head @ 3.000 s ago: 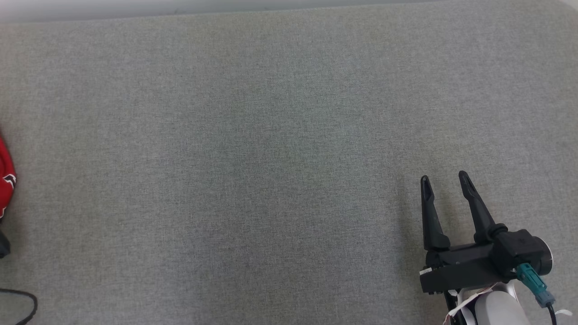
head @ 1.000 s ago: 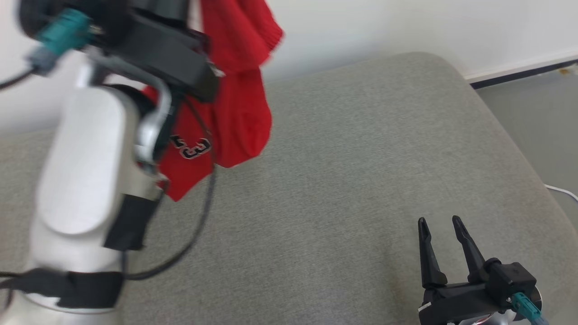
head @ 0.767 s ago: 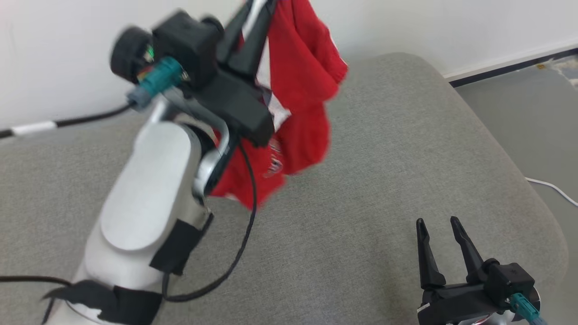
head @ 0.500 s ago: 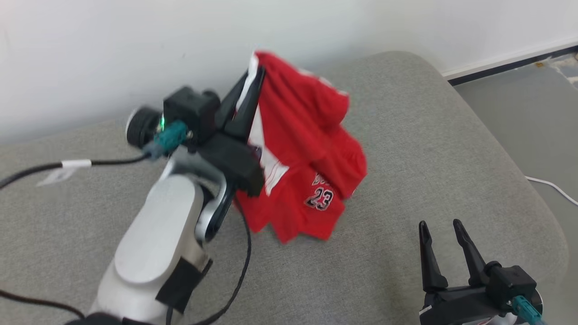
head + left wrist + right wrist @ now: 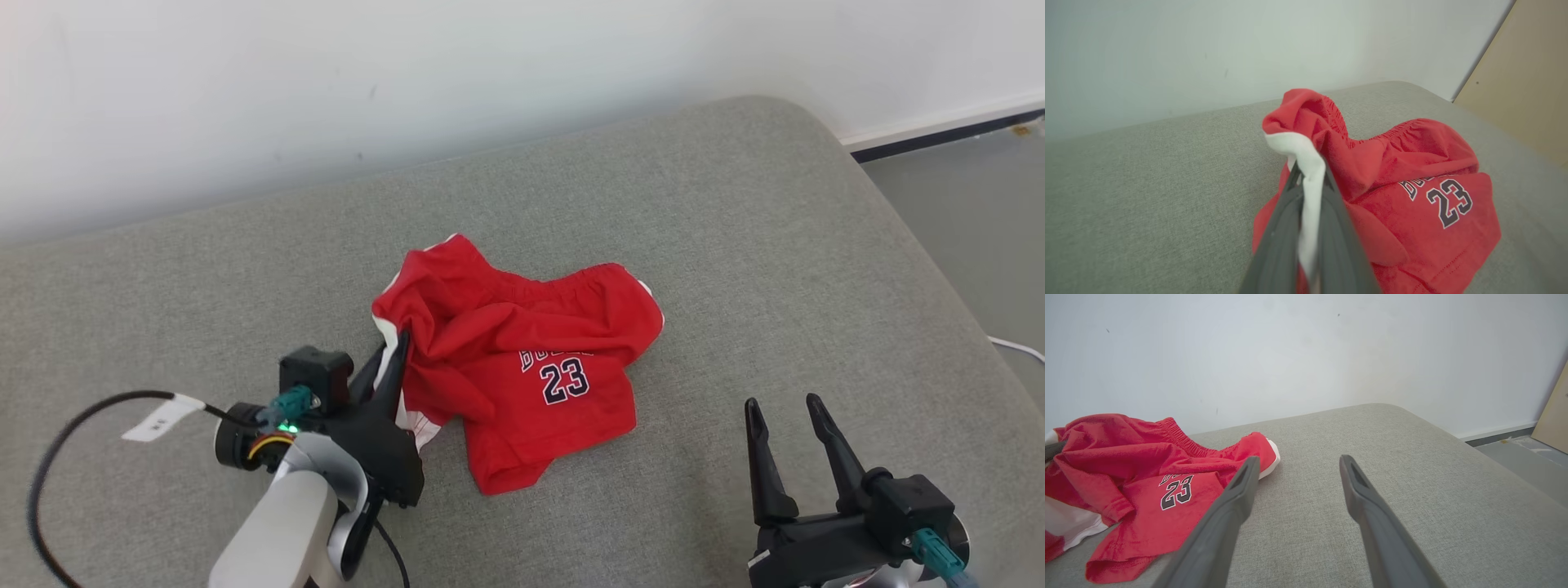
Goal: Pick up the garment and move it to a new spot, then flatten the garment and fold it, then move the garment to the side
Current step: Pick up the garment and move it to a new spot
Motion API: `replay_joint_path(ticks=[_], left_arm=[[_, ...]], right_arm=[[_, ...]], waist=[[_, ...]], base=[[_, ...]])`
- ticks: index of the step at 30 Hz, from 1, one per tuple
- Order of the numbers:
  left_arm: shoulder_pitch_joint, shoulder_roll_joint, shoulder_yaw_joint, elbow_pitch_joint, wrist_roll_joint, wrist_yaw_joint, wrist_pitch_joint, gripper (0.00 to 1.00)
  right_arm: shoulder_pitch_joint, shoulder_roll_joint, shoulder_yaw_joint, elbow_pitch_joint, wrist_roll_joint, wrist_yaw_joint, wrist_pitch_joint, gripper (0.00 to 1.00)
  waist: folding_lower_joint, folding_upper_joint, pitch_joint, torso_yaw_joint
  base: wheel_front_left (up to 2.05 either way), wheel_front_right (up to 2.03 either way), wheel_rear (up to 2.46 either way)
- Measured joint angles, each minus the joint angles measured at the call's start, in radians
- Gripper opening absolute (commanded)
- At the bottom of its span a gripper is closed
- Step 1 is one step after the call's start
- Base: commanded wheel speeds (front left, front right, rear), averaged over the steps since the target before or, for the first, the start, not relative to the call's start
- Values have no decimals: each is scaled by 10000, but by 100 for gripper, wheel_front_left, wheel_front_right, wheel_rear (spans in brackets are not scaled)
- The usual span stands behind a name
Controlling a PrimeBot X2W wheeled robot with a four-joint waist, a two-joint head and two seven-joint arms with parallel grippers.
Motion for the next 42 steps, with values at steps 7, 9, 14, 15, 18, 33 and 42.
replay_joint_path(ticks=[7,9,14,15,18,33,42], left_arm=[[-117,-150,-90,460,98,-2,-619,100],[-178,-92,-138,357,339,138,-719,100],[-160,169,31,-483,775,537,-803,100],[-108,226,130,-754,792,577,-807,100],[223,500,449,-1616,966,773,-830,100],[3804,1365,2397,-5271,1285,1480,-832,100],[5525,694,3352,-6337,1741,1396,-830,100]], right_arm=[[15,0,67,-54,12,0,0,100],[42,0,44,-117,12,0,0,100],[206,-2,-232,-433,46,0,-2,100],[246,0,-274,-481,13,0,0,100],[246,0,-380,-652,-88,0,-2,100],[610,2,-740,-905,-232,0,-2,100],[751,-2,-941,-890,-272,0,0,100]], waist=[[0,0,-211,137],[0,0,-311,205],[-1,0,-568,404],[-1,0,-605,456],[0,0,-708,604],[0,0,-902,1370],[-1,0,-1008,1728]], base=[[0,0,0],[0,0,0],[0,0,0],[0,0,0],[0,0,0],[0,0,0],[0,0,0]])
